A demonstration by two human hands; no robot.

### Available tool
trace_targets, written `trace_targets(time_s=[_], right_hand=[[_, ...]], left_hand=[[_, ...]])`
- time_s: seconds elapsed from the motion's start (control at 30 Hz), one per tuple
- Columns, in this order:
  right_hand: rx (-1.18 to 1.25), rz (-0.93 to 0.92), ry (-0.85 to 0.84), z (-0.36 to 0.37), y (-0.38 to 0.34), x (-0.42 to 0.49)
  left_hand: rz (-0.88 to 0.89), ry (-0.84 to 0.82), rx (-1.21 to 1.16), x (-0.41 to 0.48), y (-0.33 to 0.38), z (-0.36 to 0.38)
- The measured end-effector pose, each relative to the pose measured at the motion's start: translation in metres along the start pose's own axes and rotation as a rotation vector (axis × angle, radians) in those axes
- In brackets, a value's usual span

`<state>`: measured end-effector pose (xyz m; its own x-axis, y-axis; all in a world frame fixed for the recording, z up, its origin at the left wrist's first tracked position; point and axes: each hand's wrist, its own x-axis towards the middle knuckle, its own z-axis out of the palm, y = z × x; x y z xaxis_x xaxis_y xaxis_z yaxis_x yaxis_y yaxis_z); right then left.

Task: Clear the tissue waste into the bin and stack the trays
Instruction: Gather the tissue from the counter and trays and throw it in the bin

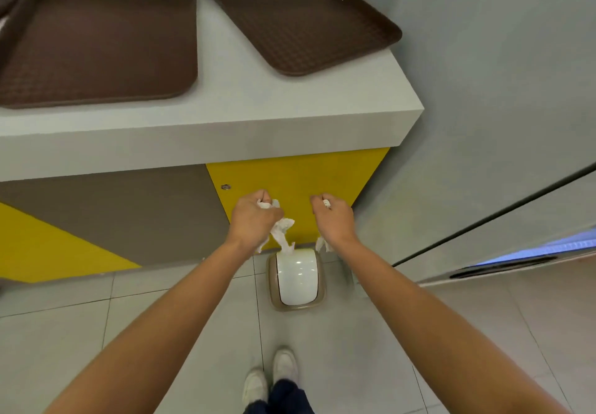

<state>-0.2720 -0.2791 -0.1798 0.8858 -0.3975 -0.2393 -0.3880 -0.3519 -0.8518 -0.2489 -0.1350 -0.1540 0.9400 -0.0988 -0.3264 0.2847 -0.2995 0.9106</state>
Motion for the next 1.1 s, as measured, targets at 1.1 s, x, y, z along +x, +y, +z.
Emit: trace_targets(time_s=[1.1], right_hand=[[0.666, 1.071, 0.043, 0.187, 0.366, 0.048]], left_hand=[[-0.288, -0.256, 0.074, 0.093, -0.355, 0.111]])
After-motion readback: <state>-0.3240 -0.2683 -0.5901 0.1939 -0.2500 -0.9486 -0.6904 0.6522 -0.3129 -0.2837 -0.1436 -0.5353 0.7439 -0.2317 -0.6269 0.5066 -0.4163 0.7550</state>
